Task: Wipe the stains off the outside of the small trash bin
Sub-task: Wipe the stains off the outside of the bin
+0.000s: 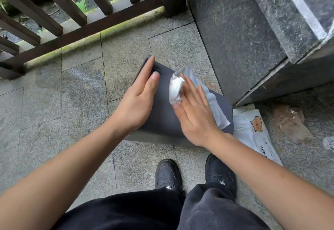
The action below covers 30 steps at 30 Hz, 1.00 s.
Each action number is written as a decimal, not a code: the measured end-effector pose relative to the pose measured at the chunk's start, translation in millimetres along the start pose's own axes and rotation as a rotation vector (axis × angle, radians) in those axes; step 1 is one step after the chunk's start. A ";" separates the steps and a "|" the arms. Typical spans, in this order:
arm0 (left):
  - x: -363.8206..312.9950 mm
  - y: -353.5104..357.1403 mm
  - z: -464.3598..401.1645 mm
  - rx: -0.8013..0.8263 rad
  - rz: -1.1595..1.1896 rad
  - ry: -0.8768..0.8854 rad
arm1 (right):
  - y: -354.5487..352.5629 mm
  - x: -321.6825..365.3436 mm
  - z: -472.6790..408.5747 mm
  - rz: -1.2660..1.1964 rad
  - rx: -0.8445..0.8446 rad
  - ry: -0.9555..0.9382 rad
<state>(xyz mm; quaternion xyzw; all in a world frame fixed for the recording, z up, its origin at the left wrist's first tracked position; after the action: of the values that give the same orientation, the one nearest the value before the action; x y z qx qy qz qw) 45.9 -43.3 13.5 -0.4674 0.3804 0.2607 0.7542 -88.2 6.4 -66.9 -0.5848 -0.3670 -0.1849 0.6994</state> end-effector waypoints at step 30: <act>-38.8 41.1 -38.4 0.012 -0.128 -0.025 | -39.8 -13.9 -17.0 -0.305 -0.046 0.323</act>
<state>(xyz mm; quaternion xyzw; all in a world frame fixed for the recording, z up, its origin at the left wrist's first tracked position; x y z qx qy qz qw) -19.8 -61.9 13.8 -0.4831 0.3419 0.2153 0.7767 -119.7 -22.0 -50.7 -0.5010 -0.3300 -0.3883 0.6995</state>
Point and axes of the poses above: each hand's wrist, its own z-axis away from the middle knuckle, its own y-axis out of the palm, x = y × z, the point moved 6 cm from there along -z, towards the middle knuckle, and after that the axes turned 9 degrees about x, right-handed, at the moved point
